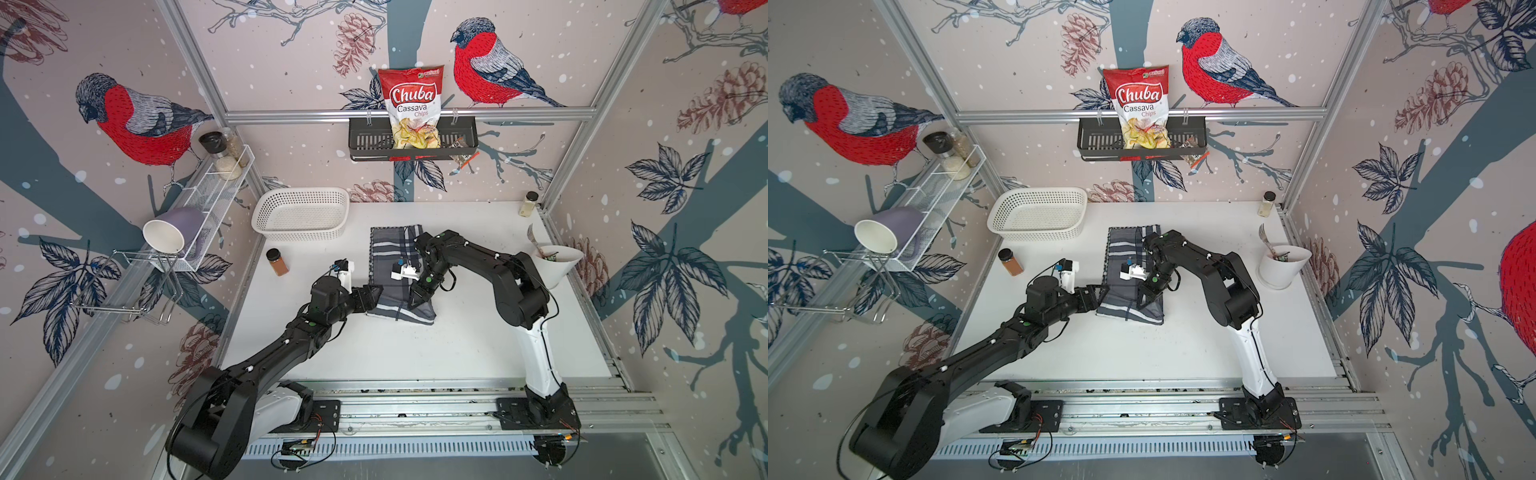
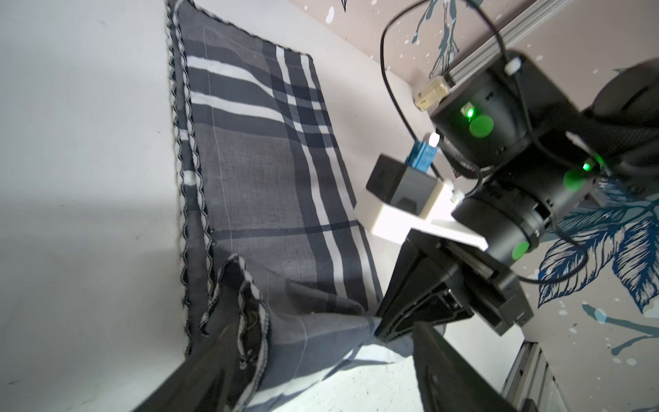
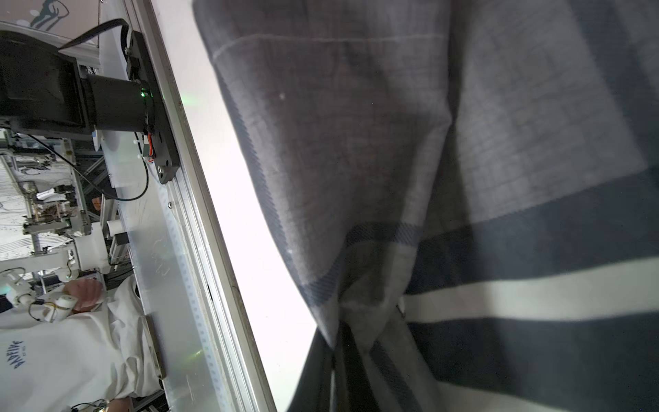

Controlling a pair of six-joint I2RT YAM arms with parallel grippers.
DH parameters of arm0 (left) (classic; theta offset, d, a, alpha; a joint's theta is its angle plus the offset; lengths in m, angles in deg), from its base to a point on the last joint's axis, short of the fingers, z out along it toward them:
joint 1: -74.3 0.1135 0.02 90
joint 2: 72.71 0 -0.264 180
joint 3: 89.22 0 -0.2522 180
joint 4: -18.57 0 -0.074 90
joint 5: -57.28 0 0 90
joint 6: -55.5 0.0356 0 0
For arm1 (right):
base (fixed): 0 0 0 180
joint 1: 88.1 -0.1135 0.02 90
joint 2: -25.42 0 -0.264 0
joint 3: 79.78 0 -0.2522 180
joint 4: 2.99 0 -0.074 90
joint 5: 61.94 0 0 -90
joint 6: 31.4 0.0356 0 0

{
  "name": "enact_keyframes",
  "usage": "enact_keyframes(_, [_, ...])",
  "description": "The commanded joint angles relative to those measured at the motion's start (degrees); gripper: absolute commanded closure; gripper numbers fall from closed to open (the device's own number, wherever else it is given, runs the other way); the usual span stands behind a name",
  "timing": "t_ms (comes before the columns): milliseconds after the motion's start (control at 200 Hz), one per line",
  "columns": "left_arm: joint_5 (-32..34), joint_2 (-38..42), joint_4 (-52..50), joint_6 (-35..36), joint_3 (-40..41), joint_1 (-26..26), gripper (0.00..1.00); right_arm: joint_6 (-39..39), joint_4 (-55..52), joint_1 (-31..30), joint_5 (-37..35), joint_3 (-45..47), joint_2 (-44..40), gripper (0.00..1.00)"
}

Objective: Roll up the pillowcase
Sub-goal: Roll the pillowcase at the center of the board.

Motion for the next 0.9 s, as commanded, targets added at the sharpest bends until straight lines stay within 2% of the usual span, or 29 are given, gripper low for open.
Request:
enact_keyframes(0, [1.0, -3.6, 6.5, 1.6, -0.8, -1.5, 0.20, -2.8, -6.7, 0.1, 1.4, -5.0, 2.5, 1.00])
enact_keyframes(165, [4.1, -8.9, 7.7, 1.9, -1.3, -2.1, 0.28, -3.3, -10.5, 1.1, 0.7, -11.9, 7.8, 0.99])
enact_keyframes(245, [6.6, -11.2, 6.8, 1.9, -1.9, -2.1, 0.42, -3.2, -10.5, 1.6, 0.7, -13.5, 9.0, 0.99])
enact_keyframes(315, [8.7, -12.7, 6.1, 1.7, -2.3, -2.2, 0.47, -3.9, -10.4, 2.2, 1.5, -13.8, 9.5, 0.96])
enact_keyframes(370, [9.8, -13.9, 6.2, 1.4, -2.4, -2.1, 0.47, -4.0, -10.5, 2.4, 1.0, -13.7, 10.0, 0.90])
enact_keyframes(450, [10.9, -15.8, 5.9, 1.0, -3.0, -2.1, 0.48, -3.3, -9.7, 2.7, -0.4, -14.1, 10.4, 0.76])
enact_keyframes(555, [11.3, -18.4, 5.2, 0.7, -4.1, -2.1, 0.49, -0.7, -5.4, 2.2, -4.1, -13.7, 9.1, 0.72])
enact_keyframes(655, [11.8, -20.0, 5.2, 0.2, -4.1, -2.1, 0.52, 1.1, -0.8, 1.3, -6.2, -12.8, 6.3, 0.55])
enact_keyframes(725, [12.6, -20.2, 5.0, -0.5, -3.8, -2.1, 0.55, 3.4, 3.4, 1.0, -9.2, -11.9, 3.5, 0.40])
enact_keyframes(775, [12.8, -20.2, 5.0, -0.7, -3.4, -2.1, 0.56, 4.5, 6.6, 0.8, -11.1, -10.6, 0.8, 0.35])
enact_keyframes(825, [13.0, -20.3, 5.0, -0.8, -3.1, -2.0, 0.57, 5.8, 10.7, 0.1, -15.4, -8.6, -2.7, 0.25])
enact_keyframes(895, [13.4, -20.6, 4.2, -0.9, -3.3, -2.0, 0.59, 7.4, 19.9, -2.2, -24.5, -1.0, -10.4, 0.22])
